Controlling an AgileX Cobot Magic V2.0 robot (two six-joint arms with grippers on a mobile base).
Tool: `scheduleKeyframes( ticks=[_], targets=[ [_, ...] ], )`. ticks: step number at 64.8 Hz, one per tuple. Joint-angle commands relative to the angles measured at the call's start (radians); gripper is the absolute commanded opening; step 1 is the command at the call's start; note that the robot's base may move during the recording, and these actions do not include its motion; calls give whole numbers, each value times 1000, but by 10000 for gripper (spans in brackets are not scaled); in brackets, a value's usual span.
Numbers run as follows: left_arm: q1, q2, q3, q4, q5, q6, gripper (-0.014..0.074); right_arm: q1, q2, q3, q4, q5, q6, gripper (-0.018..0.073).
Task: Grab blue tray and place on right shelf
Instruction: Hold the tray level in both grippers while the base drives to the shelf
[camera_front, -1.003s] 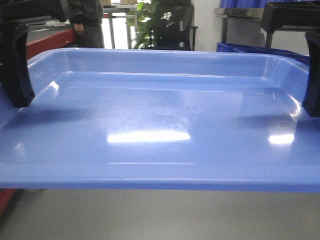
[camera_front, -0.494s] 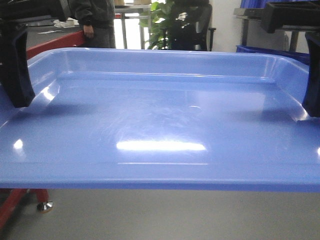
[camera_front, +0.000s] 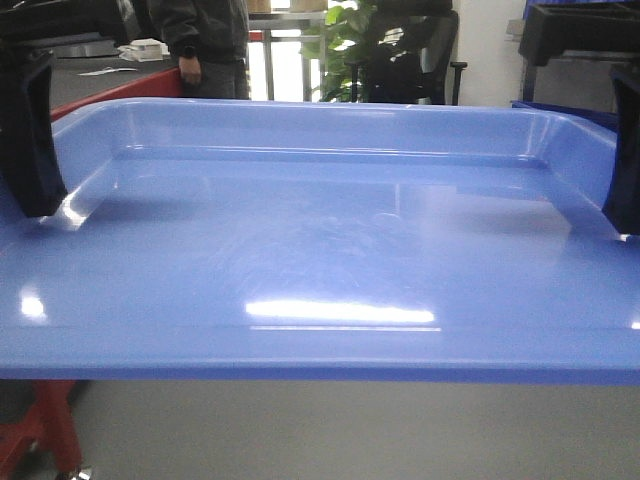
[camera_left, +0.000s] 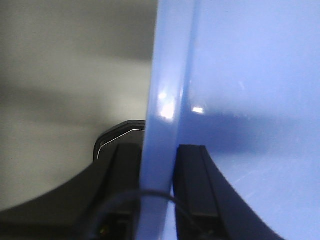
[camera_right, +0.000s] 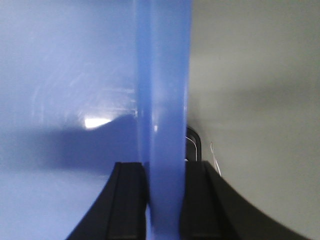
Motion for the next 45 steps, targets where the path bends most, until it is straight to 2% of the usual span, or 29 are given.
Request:
scheduleKeyframes(
  ticks=[1, 45],
  targets=[
    [-10, -29, -33, -75, -76, -12, 74, 5, -24, -33, 50, -68, 2, 167],
    [-10, -29, -33, -75, -75, -12, 74, 5, -24, -33, 50, -69, 2, 167]
  ],
)
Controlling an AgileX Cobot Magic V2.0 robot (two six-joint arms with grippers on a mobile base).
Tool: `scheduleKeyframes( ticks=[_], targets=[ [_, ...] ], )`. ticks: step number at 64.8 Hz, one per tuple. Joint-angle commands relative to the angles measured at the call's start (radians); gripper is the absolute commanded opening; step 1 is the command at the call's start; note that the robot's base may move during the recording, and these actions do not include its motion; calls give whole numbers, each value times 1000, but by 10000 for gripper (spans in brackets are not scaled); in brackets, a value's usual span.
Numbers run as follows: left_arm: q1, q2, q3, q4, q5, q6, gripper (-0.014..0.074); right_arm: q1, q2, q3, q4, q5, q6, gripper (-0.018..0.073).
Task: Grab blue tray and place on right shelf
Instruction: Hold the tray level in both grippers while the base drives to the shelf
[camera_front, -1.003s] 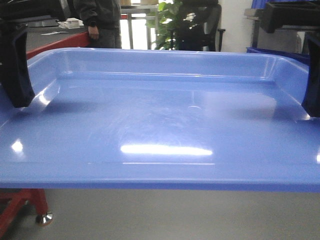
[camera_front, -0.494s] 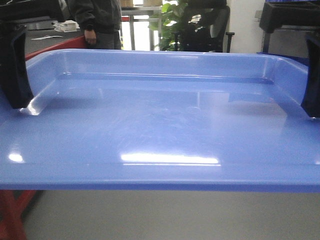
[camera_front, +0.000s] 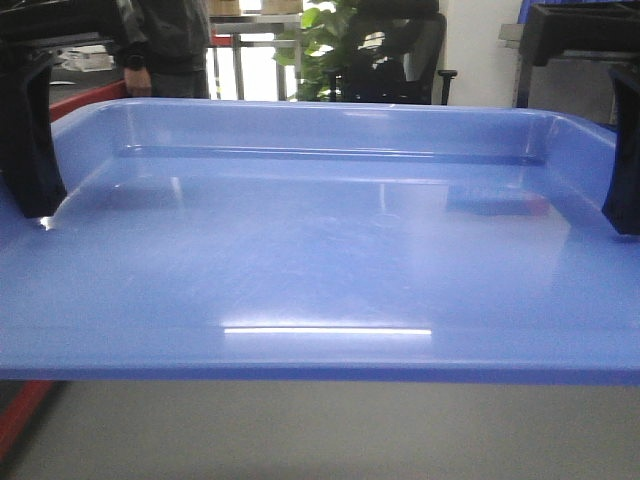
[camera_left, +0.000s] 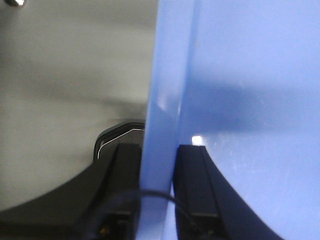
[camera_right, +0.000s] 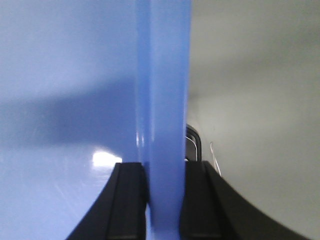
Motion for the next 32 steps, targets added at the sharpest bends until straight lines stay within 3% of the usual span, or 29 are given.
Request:
scheduleKeyframes(
  ticks=[1, 32],
  targets=[
    [-10, -29, -33, -75, -76, -12, 74, 5, -24, -33, 50, -69, 2, 167],
    [-10, -29, -33, -75, -76, -12, 74, 5, -24, -33, 50, -69, 2, 167]
  ],
)
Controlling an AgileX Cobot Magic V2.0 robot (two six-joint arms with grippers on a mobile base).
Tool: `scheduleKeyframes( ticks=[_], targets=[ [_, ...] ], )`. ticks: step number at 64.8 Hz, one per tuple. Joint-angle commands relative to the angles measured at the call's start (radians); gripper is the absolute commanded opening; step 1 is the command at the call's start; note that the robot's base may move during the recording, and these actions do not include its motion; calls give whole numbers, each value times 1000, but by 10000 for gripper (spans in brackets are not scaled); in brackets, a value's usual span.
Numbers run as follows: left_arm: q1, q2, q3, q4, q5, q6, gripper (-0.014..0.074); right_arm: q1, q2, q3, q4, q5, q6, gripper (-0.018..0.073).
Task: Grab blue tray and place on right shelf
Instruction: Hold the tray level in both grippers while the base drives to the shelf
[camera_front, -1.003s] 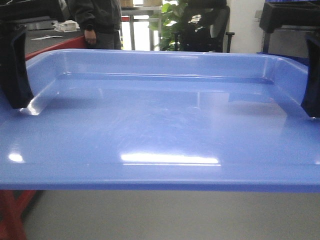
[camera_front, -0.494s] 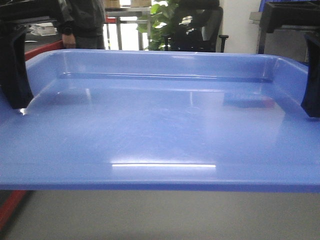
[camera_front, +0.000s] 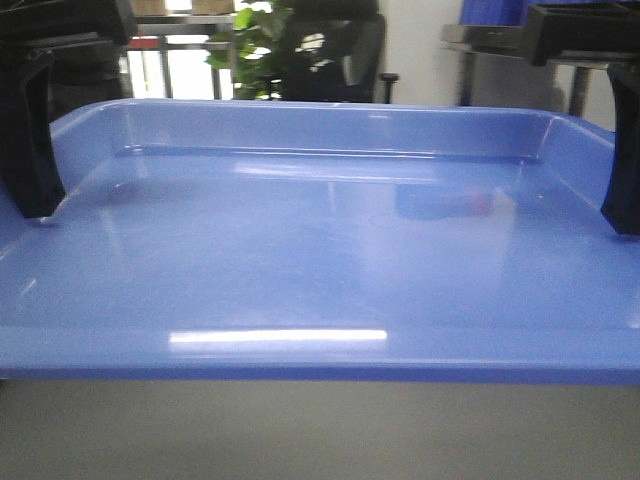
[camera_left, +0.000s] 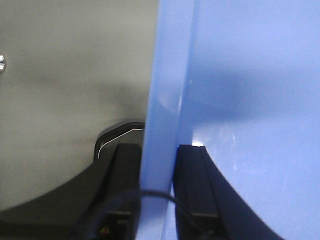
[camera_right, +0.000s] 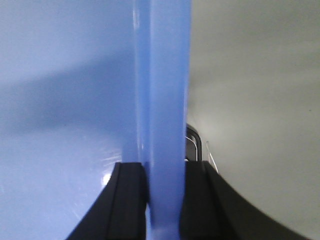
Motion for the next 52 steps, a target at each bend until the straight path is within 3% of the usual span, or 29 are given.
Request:
scheduleKeyframes(
  ticks=[1, 52],
  targets=[
    [-10, -29, -33, -75, -78, -12, 74, 5, -24, -33, 48, -69, 2, 167],
    [-10, -29, -33, -75, -78, -12, 74, 5, -24, -33, 48, -69, 2, 167]
  ],
)
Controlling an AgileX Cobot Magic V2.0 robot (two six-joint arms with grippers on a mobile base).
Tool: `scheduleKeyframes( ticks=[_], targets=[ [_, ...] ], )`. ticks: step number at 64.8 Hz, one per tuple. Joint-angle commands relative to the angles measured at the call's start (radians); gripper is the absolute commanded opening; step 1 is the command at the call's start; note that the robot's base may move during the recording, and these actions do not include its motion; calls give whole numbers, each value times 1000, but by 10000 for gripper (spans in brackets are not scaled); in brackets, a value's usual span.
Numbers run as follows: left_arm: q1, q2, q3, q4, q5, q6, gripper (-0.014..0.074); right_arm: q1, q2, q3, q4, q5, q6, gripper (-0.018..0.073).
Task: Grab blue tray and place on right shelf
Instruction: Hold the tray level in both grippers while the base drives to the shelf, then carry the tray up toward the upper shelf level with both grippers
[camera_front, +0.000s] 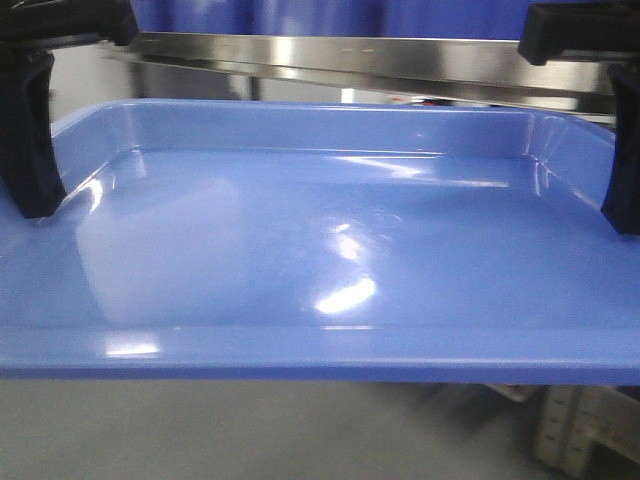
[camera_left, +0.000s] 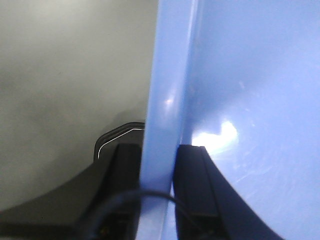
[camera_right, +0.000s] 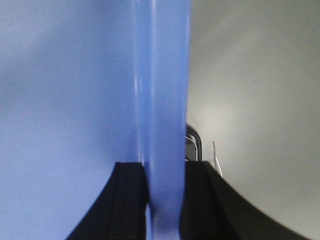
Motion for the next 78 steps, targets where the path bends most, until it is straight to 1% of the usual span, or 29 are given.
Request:
scheduleKeyframes(
  ticks=[1, 78],
  targets=[
    [-10, -29, -33, -75, -78, -12, 74, 5, -24, -33, 48, -67, 2, 167],
    [-10, -29, -33, -75, -76, -12, 74, 5, -24, -33, 48, -67, 2, 167]
  ],
)
